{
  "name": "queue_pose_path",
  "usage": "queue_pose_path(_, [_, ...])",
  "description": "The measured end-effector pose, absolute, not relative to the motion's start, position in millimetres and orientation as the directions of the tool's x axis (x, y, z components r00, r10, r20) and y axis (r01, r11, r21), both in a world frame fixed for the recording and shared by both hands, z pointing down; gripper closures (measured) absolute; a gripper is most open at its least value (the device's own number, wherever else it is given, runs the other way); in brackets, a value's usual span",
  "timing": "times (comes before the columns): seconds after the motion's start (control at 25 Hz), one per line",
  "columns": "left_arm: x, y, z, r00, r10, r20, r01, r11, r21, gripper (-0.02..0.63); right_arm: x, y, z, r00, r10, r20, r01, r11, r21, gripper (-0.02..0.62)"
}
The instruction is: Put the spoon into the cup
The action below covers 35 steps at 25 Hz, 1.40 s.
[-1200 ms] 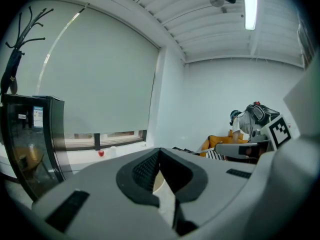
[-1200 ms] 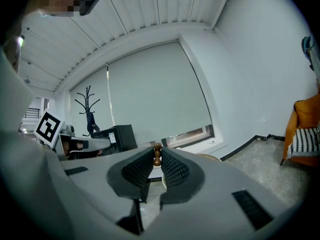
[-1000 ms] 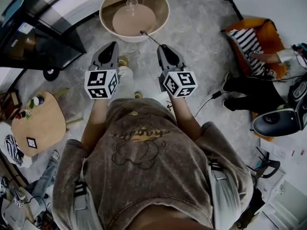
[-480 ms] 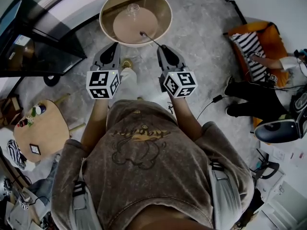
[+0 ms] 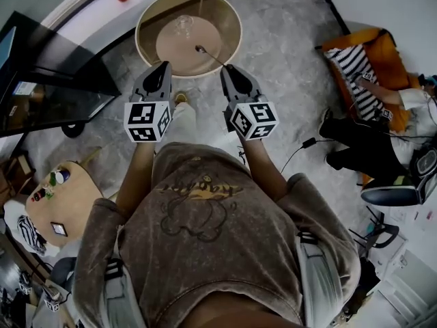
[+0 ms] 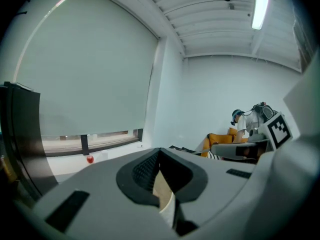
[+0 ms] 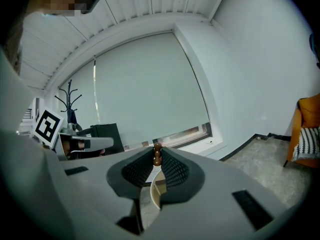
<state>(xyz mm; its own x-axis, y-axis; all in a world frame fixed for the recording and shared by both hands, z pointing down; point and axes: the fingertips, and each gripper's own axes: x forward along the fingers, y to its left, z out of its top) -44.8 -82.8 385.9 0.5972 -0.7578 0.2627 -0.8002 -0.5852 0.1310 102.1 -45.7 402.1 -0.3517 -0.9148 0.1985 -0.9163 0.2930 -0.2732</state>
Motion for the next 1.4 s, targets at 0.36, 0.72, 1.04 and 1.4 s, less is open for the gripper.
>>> queue_pose_path(0.36, [-44,-154,385,0.622,-0.73,0.282,-0.78,-0.608,0.148,0.598,97,-112,398,-0.326,-0.921,0.213,-0.923,0.26,-0.284,0.535])
queue_pose_path(0.72, [-38,-230,389,0.661,-0.691,0.293,-0.746,-0.647,0.156,0.598,96,-183,396,-0.284,-0.934,0.215,-0.932,0.217,-0.289,0.535])
queue_pose_path(1.04, [-34,-282,389,0.694,-0.66,0.288,-0.715,-0.681,0.161,0.598,99,-236,399,-0.252,-0.941,0.224,-0.942,0.186,-0.278,0.534])
queue_pose_path(1.4, [-16,-318,400,0.696,-0.65,0.306,-0.712,-0.68,0.174,0.598,112,-268,394,-0.255,-0.939,0.229,-0.94,0.186,-0.285,0.535])
